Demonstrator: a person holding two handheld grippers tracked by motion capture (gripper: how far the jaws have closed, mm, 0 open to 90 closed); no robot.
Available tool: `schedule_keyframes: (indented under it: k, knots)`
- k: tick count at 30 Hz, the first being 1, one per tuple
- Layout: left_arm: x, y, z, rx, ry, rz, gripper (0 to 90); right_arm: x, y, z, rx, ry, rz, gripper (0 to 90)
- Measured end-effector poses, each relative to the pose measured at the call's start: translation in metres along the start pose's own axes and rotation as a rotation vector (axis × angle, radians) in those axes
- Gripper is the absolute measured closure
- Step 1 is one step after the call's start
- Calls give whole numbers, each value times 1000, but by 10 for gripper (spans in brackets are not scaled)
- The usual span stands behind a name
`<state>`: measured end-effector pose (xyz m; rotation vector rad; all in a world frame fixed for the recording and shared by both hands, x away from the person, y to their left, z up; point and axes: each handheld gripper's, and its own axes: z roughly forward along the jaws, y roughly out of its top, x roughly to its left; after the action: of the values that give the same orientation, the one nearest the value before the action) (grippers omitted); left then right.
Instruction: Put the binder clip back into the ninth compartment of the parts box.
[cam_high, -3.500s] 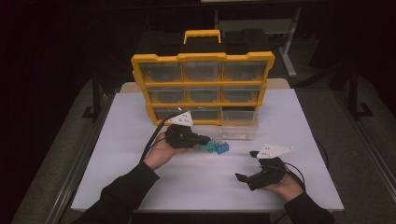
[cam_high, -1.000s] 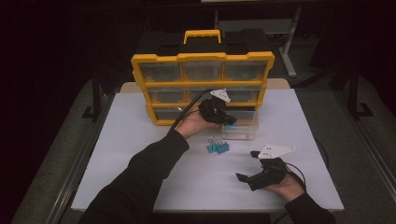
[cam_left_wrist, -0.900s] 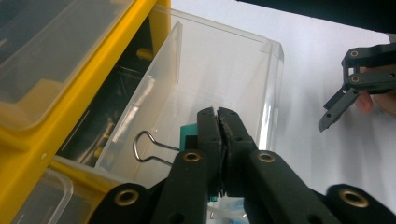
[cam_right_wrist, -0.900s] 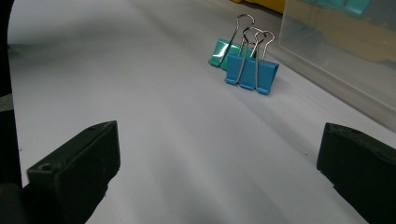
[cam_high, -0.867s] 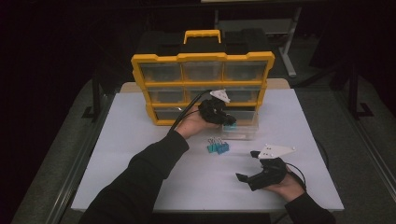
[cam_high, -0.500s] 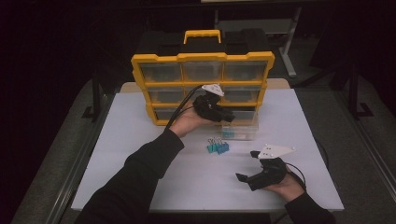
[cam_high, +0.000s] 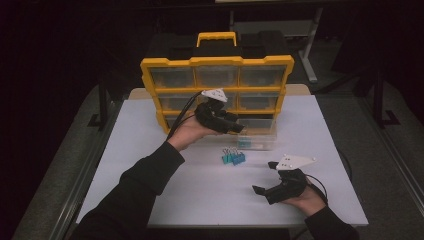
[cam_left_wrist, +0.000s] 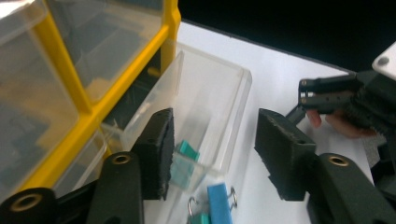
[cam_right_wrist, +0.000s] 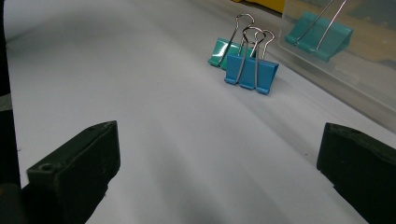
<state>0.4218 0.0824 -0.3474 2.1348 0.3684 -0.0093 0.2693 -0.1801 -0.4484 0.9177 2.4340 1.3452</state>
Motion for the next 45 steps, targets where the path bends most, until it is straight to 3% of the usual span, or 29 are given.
schedule_keyframes:
  k: [11, 22, 39, 43, 45]
  knots:
    - [-6, -22, -8, 19, 39, -6, 330, 0, 0, 0, 1, -1, -1, 0]
    - [-16, -44, -4, 17, 64, -7, 252, 0, 0, 0, 1, -2, -1, 0]
    - [-29, -78, 17, 23, 97, -8, 235, 0, 0, 1, 5, -3, 0, 0]
    - [-30, -83, 22, 0, 98, -16, 243, 0, -1, 1, 7, -3, 1, 0]
    - [-30, -85, 26, 18, 103, -10, 249, 0, -1, 1, 7, -3, 2, 0]
